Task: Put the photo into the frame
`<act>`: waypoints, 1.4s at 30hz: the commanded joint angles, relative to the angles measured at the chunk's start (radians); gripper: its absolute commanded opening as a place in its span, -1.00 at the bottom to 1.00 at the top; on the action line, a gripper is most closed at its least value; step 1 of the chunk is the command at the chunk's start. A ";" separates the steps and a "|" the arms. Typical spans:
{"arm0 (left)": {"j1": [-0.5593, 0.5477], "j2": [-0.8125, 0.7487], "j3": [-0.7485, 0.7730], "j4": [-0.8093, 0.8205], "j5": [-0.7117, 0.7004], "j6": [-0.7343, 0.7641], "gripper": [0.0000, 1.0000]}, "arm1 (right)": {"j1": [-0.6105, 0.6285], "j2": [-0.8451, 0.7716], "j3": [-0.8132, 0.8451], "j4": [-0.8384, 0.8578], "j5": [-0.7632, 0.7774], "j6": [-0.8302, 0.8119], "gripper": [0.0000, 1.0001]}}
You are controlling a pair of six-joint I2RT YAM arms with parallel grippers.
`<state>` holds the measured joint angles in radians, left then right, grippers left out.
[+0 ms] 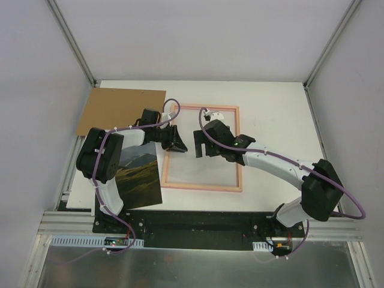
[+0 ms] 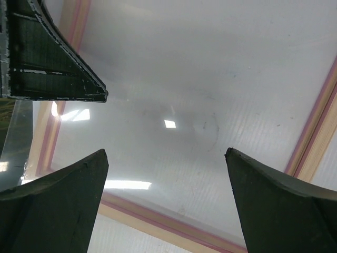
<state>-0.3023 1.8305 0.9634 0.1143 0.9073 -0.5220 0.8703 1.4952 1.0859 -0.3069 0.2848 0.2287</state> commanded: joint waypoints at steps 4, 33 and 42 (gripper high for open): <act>-0.018 0.001 0.041 -0.004 0.016 0.027 -0.49 | 0.055 0.014 0.081 -0.034 0.027 -0.040 0.92; -0.041 0.026 0.052 -0.004 0.011 0.020 -0.49 | 0.312 0.349 0.336 -0.061 0.217 -0.112 0.92; -0.041 0.018 0.051 -0.013 0.002 0.028 -0.46 | 0.312 0.372 0.332 -0.074 0.223 -0.094 0.92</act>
<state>-0.3351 1.8587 0.9886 0.1139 0.9062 -0.5220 1.1790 1.8668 1.3819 -0.3573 0.4694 0.1280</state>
